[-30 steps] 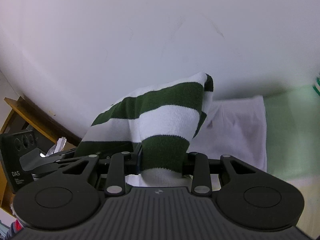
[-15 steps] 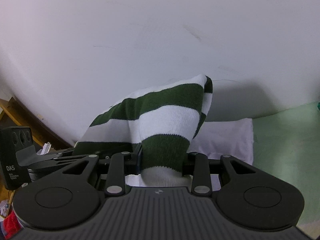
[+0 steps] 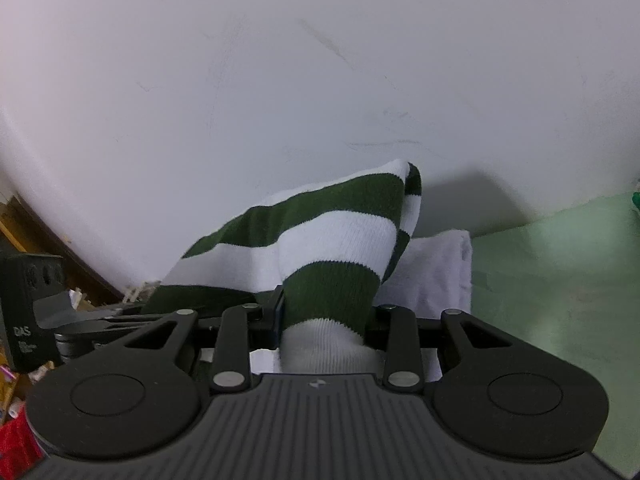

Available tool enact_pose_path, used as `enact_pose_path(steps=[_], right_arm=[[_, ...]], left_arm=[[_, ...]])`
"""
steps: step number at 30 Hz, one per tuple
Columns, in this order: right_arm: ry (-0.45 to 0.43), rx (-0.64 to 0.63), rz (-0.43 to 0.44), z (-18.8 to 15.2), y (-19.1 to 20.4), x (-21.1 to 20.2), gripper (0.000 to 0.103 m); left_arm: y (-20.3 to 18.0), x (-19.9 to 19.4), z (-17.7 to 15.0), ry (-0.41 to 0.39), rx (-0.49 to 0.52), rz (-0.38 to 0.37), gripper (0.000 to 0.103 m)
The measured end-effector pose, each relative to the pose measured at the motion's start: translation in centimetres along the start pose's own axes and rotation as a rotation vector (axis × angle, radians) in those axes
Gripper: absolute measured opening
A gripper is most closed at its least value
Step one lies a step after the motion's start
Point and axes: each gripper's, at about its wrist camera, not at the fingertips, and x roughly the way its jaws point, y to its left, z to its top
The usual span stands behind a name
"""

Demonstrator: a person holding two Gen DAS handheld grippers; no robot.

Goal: Fold clothes

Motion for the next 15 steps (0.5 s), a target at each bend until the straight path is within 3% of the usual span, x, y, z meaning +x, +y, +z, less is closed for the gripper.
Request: enact_pose_path(steps=[5,10,15], right_arm=[[-0.019,-0.043,-0.059,-0.7,0.4,0.4,0.04],[-0.037,-0.006,-0.062,-0.8,2.0,-2.0,0.047],[-0.128,-0.014,-0.093,-0.2,3.1,-5.5,0.047]], left_arm=[[-1.3,1.3,0.3,-0.036,0.009,0.048,0.079],[-1.5,0.7,0.1,-0.065,0.034,0.066,0.081],[-1.4,-2.0,-0.7,-0.103,0.159,0.139,0.086]])
